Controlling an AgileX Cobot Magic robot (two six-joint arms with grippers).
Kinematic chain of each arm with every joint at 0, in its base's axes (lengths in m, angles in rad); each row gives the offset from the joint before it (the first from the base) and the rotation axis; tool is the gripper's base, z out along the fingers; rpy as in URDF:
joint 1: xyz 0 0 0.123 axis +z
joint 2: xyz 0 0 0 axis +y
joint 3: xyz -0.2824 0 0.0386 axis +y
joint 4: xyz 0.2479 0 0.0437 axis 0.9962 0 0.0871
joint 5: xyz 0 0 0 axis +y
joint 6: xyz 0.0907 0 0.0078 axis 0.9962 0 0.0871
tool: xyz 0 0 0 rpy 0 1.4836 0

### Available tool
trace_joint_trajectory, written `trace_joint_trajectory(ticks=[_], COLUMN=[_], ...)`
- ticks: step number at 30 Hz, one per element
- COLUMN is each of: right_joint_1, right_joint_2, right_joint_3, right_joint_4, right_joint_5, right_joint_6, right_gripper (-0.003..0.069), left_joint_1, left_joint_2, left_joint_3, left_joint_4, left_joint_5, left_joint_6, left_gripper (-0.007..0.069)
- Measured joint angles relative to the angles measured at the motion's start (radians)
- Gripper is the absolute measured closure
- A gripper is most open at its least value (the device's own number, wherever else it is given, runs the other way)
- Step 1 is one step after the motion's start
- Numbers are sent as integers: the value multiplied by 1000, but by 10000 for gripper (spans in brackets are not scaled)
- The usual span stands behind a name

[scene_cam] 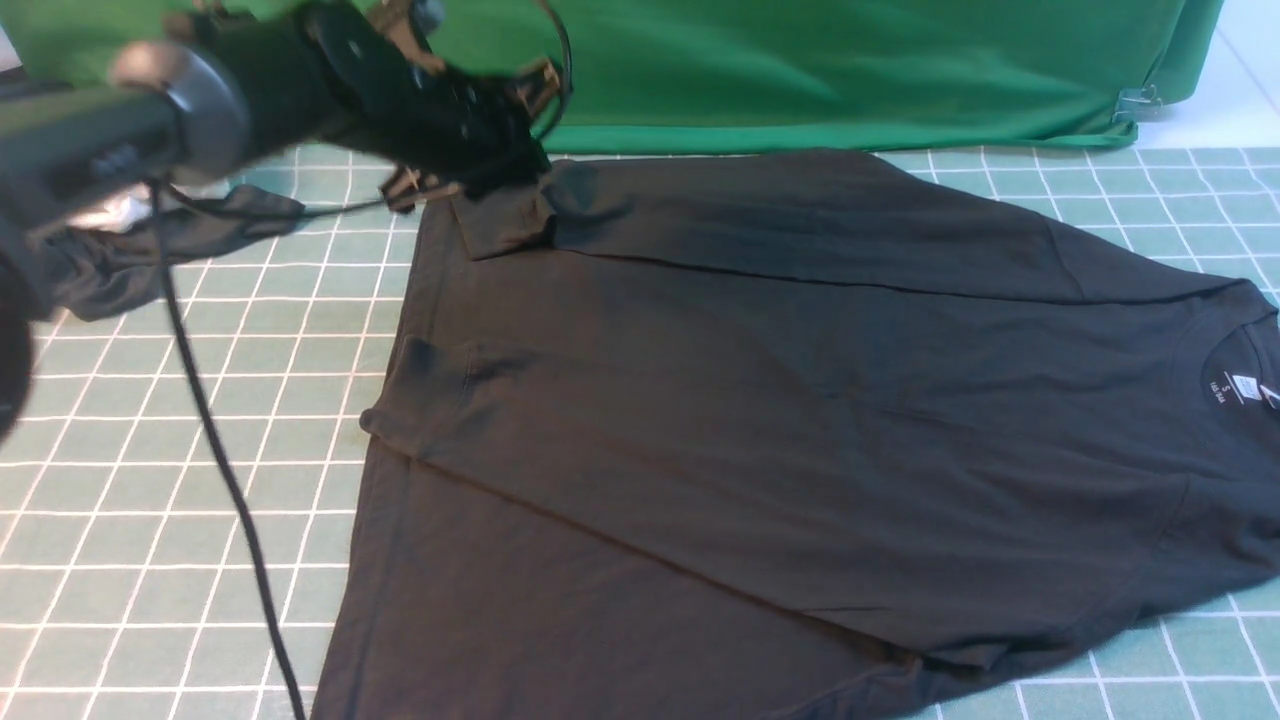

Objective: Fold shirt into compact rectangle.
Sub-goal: 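Grab the top left corner of the dark shirt with the left gripper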

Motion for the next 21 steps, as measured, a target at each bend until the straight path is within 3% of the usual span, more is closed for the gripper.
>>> trace_joint_trajectory(ticks=[4, 10, 15, 21], right_joint_1=[0, 0, 0, 0], right_joint_2=[0, 0, 0, 0], right_joint_3=[0, 0, 0, 0], right_joint_4=[0, 0, 2, 3], right_joint_5=[1, 1, 0, 1], right_joint_6=[0, 3, 39, 51], right_gripper=[634, 632, 630, 625], left_joint_1=[0, -12, -35, -40], left_joint_2=[59, 166, 242, 263], left_joint_3=[-10, -123, -212, -252], left_joint_4=[3, -2, 16, 133], left_joint_5=[-103, -126, -125, -57], left_joint_6=[30, 107, 125, 98], left_gripper=[382, 236, 218, 265])
